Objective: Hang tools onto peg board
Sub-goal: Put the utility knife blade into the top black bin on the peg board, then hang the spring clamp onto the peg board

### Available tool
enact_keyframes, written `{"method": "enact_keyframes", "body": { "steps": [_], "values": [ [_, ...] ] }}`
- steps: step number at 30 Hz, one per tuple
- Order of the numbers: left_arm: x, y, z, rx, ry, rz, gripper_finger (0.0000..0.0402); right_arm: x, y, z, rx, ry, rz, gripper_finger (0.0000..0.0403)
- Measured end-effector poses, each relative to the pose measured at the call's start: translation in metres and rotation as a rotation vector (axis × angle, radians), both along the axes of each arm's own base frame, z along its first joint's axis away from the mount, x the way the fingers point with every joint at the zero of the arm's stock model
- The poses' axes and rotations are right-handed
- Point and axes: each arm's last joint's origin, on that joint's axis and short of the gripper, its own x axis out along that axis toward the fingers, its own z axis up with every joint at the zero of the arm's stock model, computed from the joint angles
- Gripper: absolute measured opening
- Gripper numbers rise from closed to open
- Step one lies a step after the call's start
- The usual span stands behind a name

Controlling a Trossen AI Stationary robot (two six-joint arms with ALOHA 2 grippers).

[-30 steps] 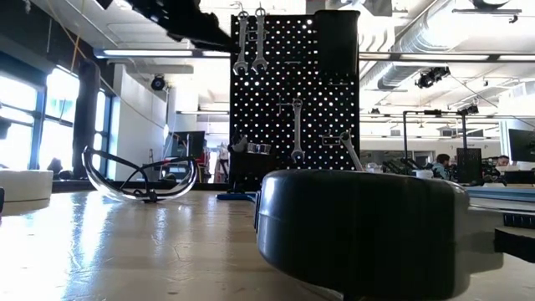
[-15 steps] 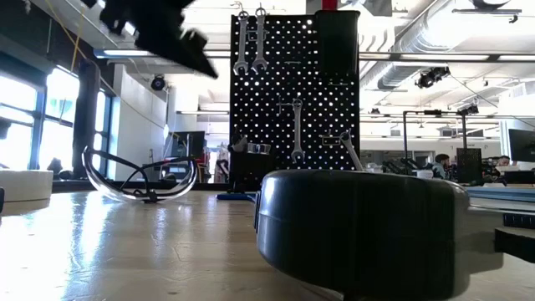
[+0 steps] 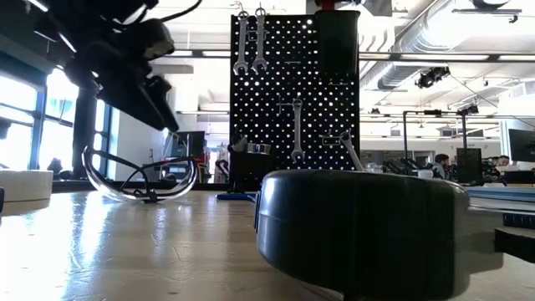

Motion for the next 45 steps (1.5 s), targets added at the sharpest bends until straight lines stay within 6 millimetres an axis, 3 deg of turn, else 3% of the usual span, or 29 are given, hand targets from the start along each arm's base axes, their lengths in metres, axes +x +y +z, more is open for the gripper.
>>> {"method": "enact_keyframes", "body": {
  "steps": [9, 19, 25, 31, 38, 45],
  "values": [
    [-0.014, -0.009, 0.011, -0.046, -0.095, -0.048, 0.0227, -0.008, -0.001, -0.001, -0.001, 0.045, -0.120, 0.0096],
    [-0.027, -0.023, 0.019, -0.098, -0.103, -0.095, 0.0227, -0.032, 0.015, 0.012, -0.013, 0.016, -0.121, 0.0161],
    [-0.044, -0.036, 0.013, -0.196, 0.028, -0.106, 0.0227, -0.044, 0.040, 0.020, -0.024, 0.002, -0.046, 0.0162],
    [-0.056, -0.055, 0.008, -0.279, 0.117, -0.121, 0.0227, -0.048, 0.068, 0.012, 0.039, 0.108, 0.071, 0.0162],
    [-0.079, -0.084, 0.004, -0.438, 0.265, -0.122, 0.0227, -0.040, 0.099, -0.004, 0.157, 0.247, 0.182, 0.0162],
    [-0.096, -0.115, -0.008, -0.492, 0.385, -0.090, 0.0227, -0.021, 0.128, -0.014, 0.146, 0.314, 0.279, 0.0162]
  ]
}}
